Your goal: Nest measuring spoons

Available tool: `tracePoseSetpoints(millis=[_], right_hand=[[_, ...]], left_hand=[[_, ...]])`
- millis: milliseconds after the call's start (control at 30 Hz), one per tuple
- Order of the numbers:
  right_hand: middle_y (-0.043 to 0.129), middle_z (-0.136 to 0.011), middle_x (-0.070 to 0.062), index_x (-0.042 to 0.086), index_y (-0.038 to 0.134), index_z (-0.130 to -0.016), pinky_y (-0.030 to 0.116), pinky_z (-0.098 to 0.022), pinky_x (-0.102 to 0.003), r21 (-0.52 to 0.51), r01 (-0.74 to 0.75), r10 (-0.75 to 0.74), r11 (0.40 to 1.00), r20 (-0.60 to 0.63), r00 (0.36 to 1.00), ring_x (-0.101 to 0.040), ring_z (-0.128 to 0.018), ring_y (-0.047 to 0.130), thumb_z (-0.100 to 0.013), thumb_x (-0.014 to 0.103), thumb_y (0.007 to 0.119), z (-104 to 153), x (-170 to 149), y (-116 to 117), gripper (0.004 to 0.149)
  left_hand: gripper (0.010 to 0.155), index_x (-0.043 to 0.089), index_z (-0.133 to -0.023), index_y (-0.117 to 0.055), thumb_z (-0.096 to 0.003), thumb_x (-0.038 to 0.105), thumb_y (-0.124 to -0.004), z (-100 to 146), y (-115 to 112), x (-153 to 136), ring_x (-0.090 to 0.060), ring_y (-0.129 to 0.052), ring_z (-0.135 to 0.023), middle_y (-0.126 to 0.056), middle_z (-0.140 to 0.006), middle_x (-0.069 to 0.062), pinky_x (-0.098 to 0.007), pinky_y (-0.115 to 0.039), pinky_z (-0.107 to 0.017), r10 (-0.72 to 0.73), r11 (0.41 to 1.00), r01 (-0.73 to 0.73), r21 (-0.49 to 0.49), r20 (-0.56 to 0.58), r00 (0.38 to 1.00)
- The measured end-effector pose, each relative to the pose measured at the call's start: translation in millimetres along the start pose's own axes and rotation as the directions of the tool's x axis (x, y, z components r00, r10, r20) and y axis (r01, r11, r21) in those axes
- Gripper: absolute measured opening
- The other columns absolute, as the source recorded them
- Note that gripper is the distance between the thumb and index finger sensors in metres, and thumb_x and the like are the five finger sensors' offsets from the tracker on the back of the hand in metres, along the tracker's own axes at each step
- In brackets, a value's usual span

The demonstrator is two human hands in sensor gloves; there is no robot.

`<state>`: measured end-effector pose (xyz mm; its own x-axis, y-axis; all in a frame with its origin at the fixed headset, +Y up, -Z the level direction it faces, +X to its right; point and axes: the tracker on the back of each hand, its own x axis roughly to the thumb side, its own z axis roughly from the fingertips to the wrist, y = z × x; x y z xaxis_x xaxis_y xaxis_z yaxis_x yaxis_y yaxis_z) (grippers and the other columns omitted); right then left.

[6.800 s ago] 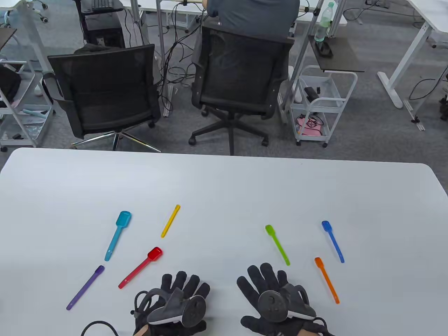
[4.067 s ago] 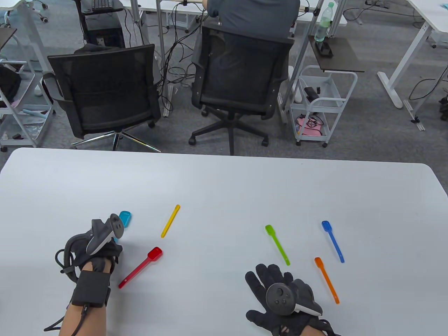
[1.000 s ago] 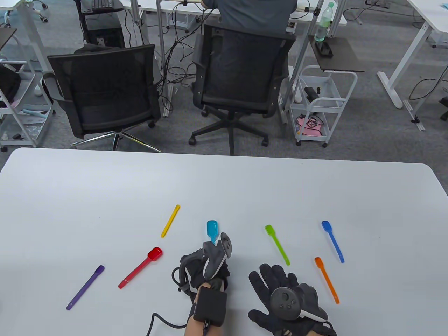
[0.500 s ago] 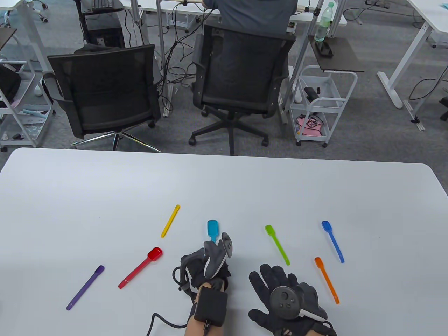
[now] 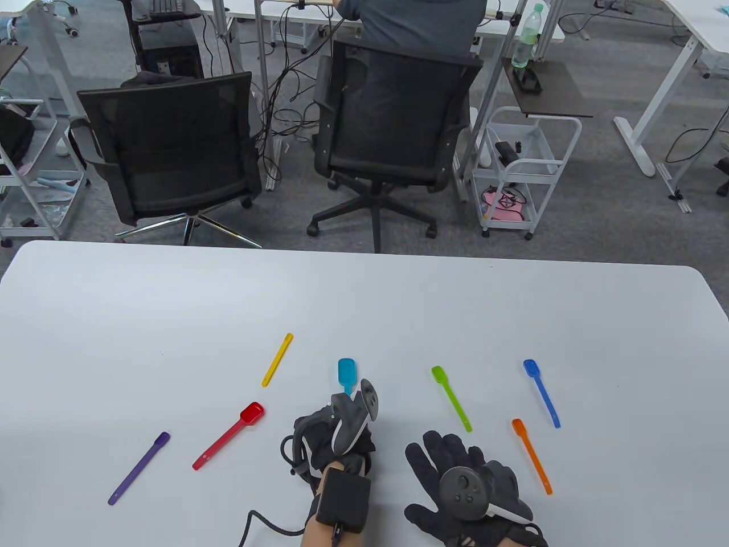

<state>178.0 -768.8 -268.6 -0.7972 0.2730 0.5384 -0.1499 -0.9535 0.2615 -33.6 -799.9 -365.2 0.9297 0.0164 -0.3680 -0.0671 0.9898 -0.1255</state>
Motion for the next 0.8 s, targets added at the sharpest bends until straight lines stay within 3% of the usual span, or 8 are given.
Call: tracePoseSetpoints(millis=[200,367,500,567,800], right_hand=[[0.024,-0.114,-0.024,0.02,0.029,-0.108,0.034,-0.06,-0.082,-0.01,0.008,-0.008,1.0,0.0,1.0,-0.061,-0.099,0.031,-0.04,0.067,0.07,1.4,-1.0,-1.9,0.092],[0.023,-0.114,-0.024,0.021,0.029,-0.108,0.034,-0.06,-0.082,-0.01,0.014,-0.014,1.0,0.0,1.0,-0.061,-0.099,0.032,-0.04,0.067,0.07,1.6,-1.9,-1.9,0.092],[0.024,-0.114,-0.024,0.02,0.029,-0.108,0.034,-0.06,-0.082,-0.014,0.014,-0.014,1.0,0.004,1.0,-0.061,-0.099,0.032,-0.04,0.067,0.07,1.7,-2.1,-2.2,0.092],[0.024,-0.114,-0.024,0.02,0.029,-0.108,0.034,-0.06,-0.082,-0.012,0.015,-0.015,1.0,0.004,1.0,-0.061,-0.099,0.032,-0.04,0.067,0.07,1.4,-2.5,-1.9,0.092],[0.024,-0.114,-0.024,0.02,0.029,-0.108,0.034,-0.06,-0.082,-0.007,0.018,-0.018,1.0,-0.005,1.0,-0.061,-0.099,0.033,-0.04,0.067,0.071,0.8,-3.6,-1.8,0.092]], left_hand=[[0.074,0.007,-0.083,-0.094,-0.0412,0.067,-0.091,4.3,14.8,-12.8,-0.014,-0.103,-0.029,-0.098,-0.034,0.014,-0.061,-0.075,-0.065,0.079,0.994,-0.082,0.076,0.041,0.996],[0.076,0.009,-0.09,-0.088,-0.04,0.066,-0.091,4.6,48.2,-38.7,-0.014,-0.1,-0.031,-0.096,-0.037,0.014,-0.062,-0.072,-0.067,0.092,0.988,-0.112,0.11,0.175,0.98],[0.076,0.011,-0.093,-0.086,-0.0393,0.065,-0.091,4.7,75.4,-83.2,-0.015,-0.099,-0.034,-0.095,-0.039,0.014,-0.063,-0.068,-0.068,0.013,0.983,-0.056,0.177,0.236,0.972],[0.078,0.011,-0.095,-0.084,-0.0385,0.065,-0.092,1.1,81.1,-106.0,-0.015,-0.099,-0.036,-0.094,-0.041,0.013,-0.064,-0.067,-0.069,-0.012,0.991,-0.022,0.13,0.26,0.966],[0.086,0.013,-0.1,-0.078,-0.0342,0.066,-0.095,-7.1,75.7,-179.8,-0.016,-0.098,-0.042,-0.093,-0.046,0.012,-0.066,-0.062,-0.072,-0.123,0.992,0.113,0.052,0.262,0.957]])
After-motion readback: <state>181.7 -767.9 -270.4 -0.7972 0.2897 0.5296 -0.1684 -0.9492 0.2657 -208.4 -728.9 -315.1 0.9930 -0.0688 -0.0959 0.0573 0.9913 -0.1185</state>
